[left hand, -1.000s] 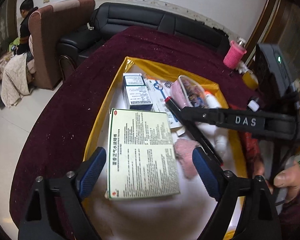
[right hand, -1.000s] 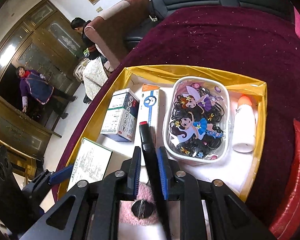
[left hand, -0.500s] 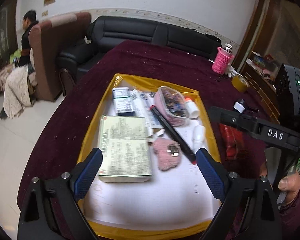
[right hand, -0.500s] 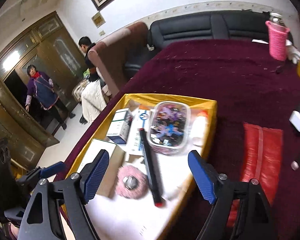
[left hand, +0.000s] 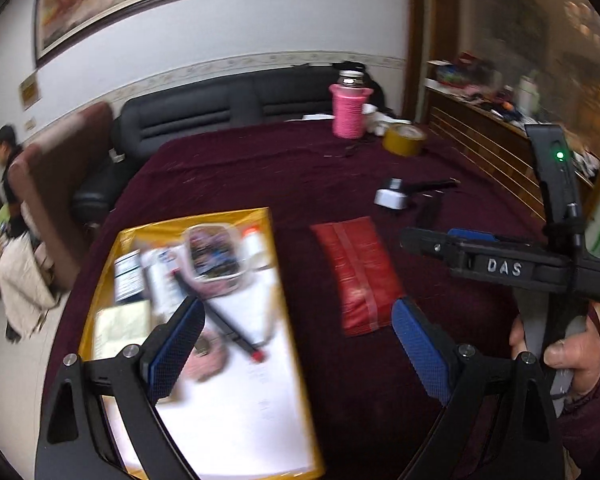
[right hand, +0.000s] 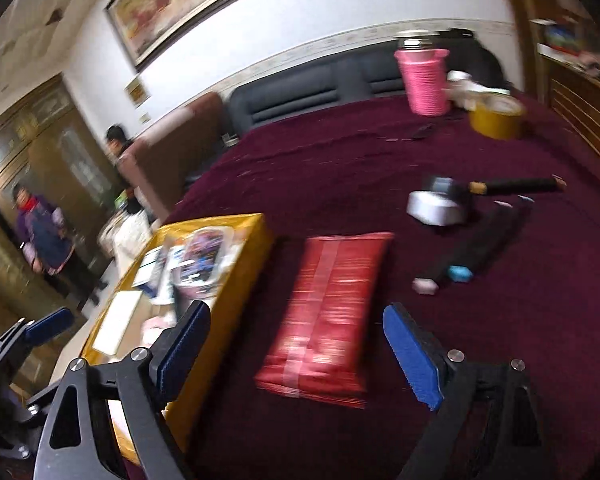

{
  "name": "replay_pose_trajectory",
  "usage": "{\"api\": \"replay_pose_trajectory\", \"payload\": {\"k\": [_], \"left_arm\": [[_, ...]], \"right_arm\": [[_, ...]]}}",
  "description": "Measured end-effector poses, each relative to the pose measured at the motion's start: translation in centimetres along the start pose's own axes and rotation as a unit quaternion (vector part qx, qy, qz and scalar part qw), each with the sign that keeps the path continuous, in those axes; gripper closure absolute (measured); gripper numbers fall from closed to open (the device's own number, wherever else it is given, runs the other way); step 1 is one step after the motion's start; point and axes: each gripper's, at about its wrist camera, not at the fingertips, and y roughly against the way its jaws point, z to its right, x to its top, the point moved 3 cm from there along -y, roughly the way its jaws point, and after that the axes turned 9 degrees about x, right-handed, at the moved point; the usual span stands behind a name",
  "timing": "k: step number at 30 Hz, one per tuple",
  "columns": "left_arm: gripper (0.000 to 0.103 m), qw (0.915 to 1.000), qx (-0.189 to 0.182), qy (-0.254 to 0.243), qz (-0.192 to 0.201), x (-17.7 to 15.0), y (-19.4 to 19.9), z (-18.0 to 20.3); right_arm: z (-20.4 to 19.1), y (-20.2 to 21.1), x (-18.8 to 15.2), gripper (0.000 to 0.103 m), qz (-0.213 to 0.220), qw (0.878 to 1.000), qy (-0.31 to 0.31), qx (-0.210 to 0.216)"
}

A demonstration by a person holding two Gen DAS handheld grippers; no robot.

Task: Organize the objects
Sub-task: 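Grasp the black tape roll with the left tool while the right tool grasps the white square box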

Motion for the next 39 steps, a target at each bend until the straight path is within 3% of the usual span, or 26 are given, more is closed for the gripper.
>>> {"api": "replay_pose_trajectory", "payload": {"k": [5,10,19,31,39], "left_arm": [[0.009,0.9985,-0.045,-0.014,-0.026,0.7,-2.3,3.7],[0.009,0.9965,-0.062,-0.009,-0.056,1.6,-5.1,6.1],[0.009,0.9936,-0.093,0.008,-0.063,7.1,-10.6,9.6],[0.009,0.9952,-0.052,-0.076,-0.033,12.5,-21.3,15.8],[0.011,0.9895,-0.022,-0.134,-0.049,12.8,-26.0,19.2]], "right_arm": [[5.8,3.0,0.2,0.011,0.028,0.998,-0.045,-0.044],[11.0,4.5,0.7,0.011,0.052,0.992,-0.079,-0.082],[15.3,3.5,3.0,0.011,0.063,0.987,-0.110,-0.098],[19.8,4.4,2.7,0.011,0.088,0.977,-0.177,-0.076],[20.4,4.0,2.6,0.011,0.075,0.977,-0.180,-0.082]]}}
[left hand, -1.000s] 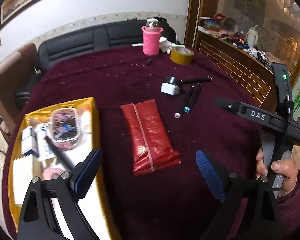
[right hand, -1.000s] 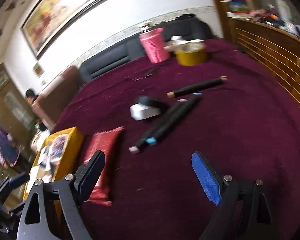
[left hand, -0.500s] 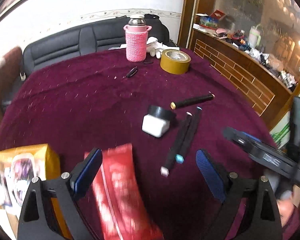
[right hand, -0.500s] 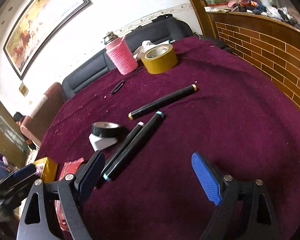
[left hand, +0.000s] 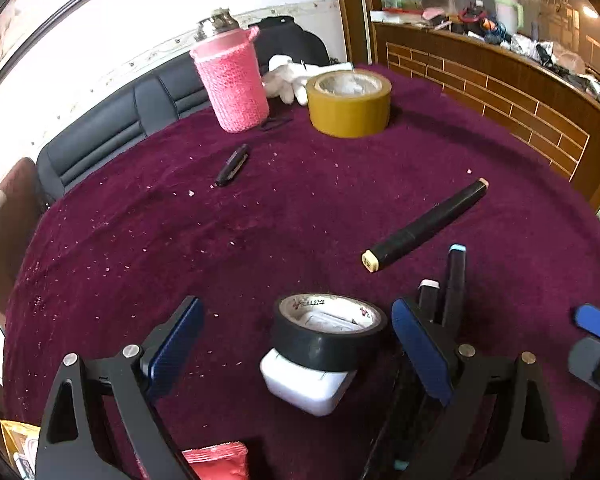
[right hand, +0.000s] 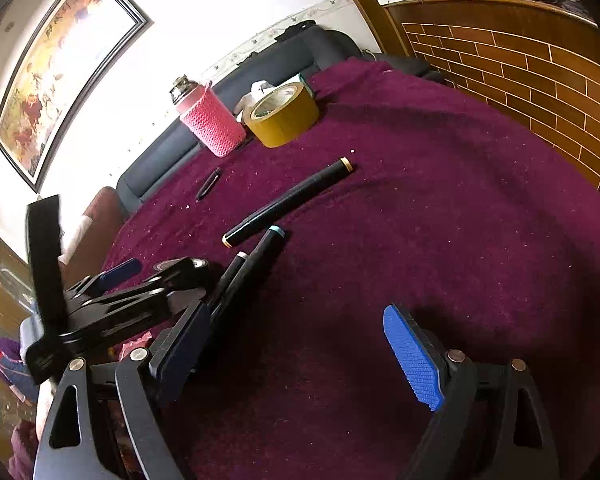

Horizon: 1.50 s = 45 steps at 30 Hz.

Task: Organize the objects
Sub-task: 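Grasp the black tape roll with the left tool while the right tool grasps the white square box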

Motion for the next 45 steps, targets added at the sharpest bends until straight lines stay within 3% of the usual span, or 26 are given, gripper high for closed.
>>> {"api": "replay_pose_trajectory", "payload": {"k": [2,9,13,20,23,27,33,38,41,45], "left_arm": [[0.045,0.9998,-0.017,-0.004,-0.004,-0.4,-0.1,0.3],[0.045,0.9990,-0.033,0.023,0.021,-0.8,2.8,-0.9],[0.045,0.9961,-0.053,0.051,0.048,-1.7,7.3,-2.7],[0.045,0.9839,-0.101,0.123,0.081,-7.6,16.8,-7.6],[0.045,0.9793,-0.108,0.148,0.085,-10.7,19.3,-9.1],[0.045,0.9764,-0.103,0.170,0.085,-14.2,20.8,-10.9],[0.045,0.9709,-0.095,0.204,0.083,-17.9,21.6,-13.5],[0.045,0.9674,-0.079,0.224,0.089,-19.9,22.0,-16.3],[0.045,0.9643,-0.075,0.241,0.082,-21.1,21.4,-18.1],[0.045,0.9620,-0.073,0.254,0.071,-22.3,20.3,-19.6]], "right_arm": [[0.0,-0.1,0.0,0.011,-0.001,1.000,0.003,-0.001],[0.0,-0.8,-0.2,0.011,-0.011,1.000,0.015,-0.018],[0.1,-1.1,-0.4,0.011,-0.014,0.999,0.023,-0.030],[0.2,-1.4,-0.7,0.012,-0.014,0.998,0.032,-0.042],[-0.8,-1.5,-1.0,0.011,-0.022,0.998,0.045,-0.029],[-4.6,-1.9,-1.7,0.011,-0.043,0.996,0.081,0.006],[-10.5,-5.6,-1.5,0.011,-0.083,0.986,0.146,-0.004],[-11.8,-9.6,-0.1,0.011,-0.110,0.988,0.108,-0.008],[-11.6,-12.3,0.3,0.012,-0.128,0.988,0.075,-0.036],[-12.6,-13.9,0.4,0.013,-0.126,0.984,0.095,-0.082]]}}
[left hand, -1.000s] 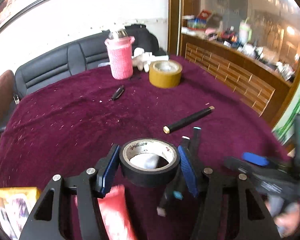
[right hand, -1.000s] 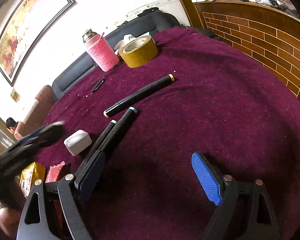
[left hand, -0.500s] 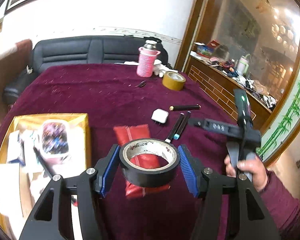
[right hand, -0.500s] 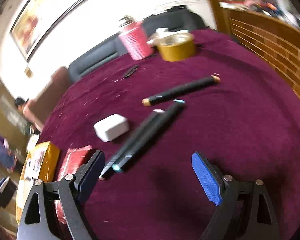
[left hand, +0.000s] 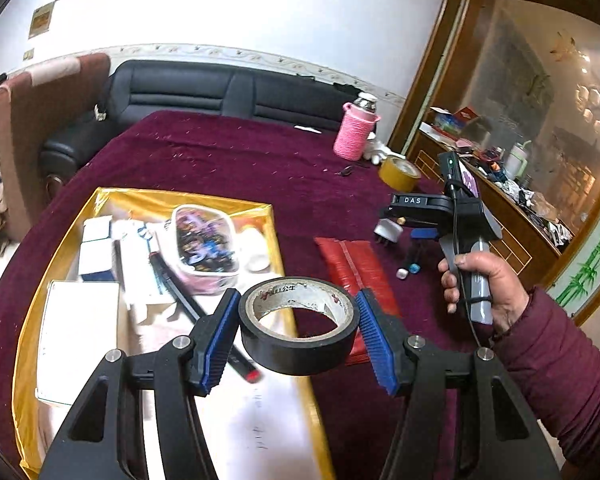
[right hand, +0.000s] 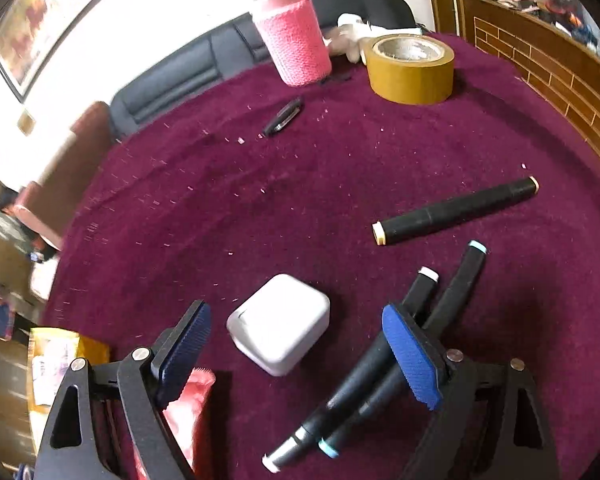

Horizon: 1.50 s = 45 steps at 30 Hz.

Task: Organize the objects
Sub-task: 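Grasp the black tape roll with the left tool while the right tool grasps the white square box, then carry the tape roll and white box into the tray and open both tools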

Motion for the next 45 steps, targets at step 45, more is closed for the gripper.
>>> {"api": "replay_pose_trajectory", "payload": {"k": [45], "left_arm": [[0.045,0.9950,0.086,0.052,-0.004,-7.3,5.1,-8.3]], "right_arm": [[-21.1,7.0,-18.2,0.044,-0.081,0.950,0.171,0.247]]}}
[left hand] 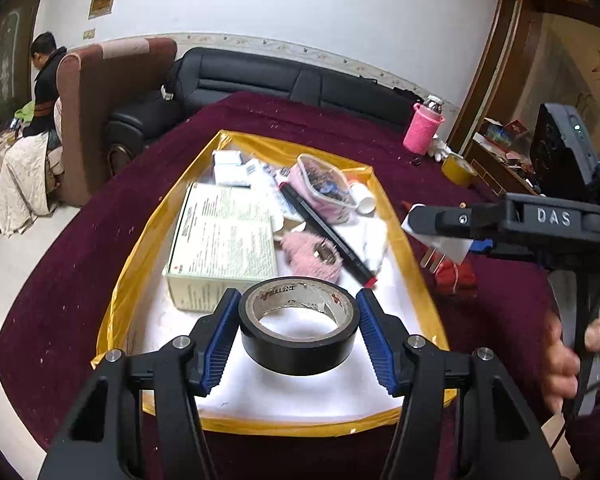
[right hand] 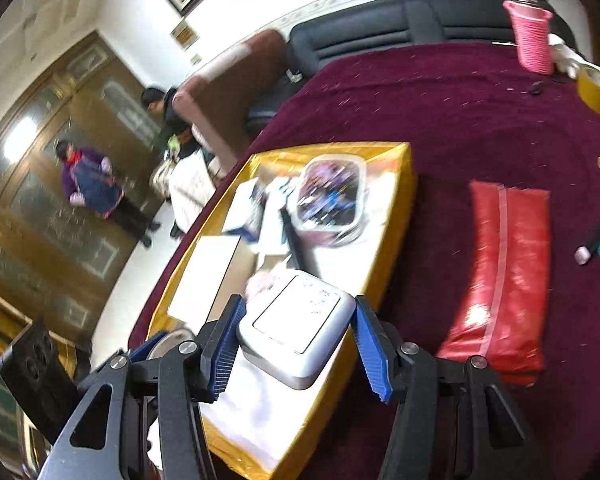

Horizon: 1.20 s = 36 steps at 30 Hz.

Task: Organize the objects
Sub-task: 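Carry the tape roll and white box into the tray and open both tools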

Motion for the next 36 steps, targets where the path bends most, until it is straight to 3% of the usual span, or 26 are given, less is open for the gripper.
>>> {"api": "replay_pose_trajectory", "payload": {"k": [18,21,23,26,29,36], "left_arm": [[0.044,0.9999,0.004,-0.012,-0.010,-1.3,-1.2,-1.2],[0.036,0.9999,-0.005,-0.007,-0.007,-1.3,-0.9,-1.3],[0.026,1.0000,-0.008,-0.004,-0.001,-1.1,-0.6,-1.3],[0.021,0.9999,-0.010,0.008,0.008,-0.8,0.1,-1.7],[0.017,0.9997,-0.007,0.019,0.013,-0.5,0.6,-2.0],[0.009,0.9972,0.048,0.010,0.056,0.8,2.3,-1.3]], "right_arm": [[-1.2,-5.4,-2.1,0.044,-0.058,0.996,0.039,-0.052],[-1.3,-5.3,-2.2,0.044,-0.060,0.996,0.037,-0.058],[-1.3,-5.2,-2.2,0.043,-0.062,0.996,0.032,-0.054],[-1.4,-4.9,-2.3,0.043,-0.063,0.997,0.023,-0.039],[-1.9,-4.4,-2.2,0.037,-0.053,0.998,0.032,-0.032],[-2.5,0.0,-1.9,0.016,0.041,0.995,0.070,-0.062]]}}
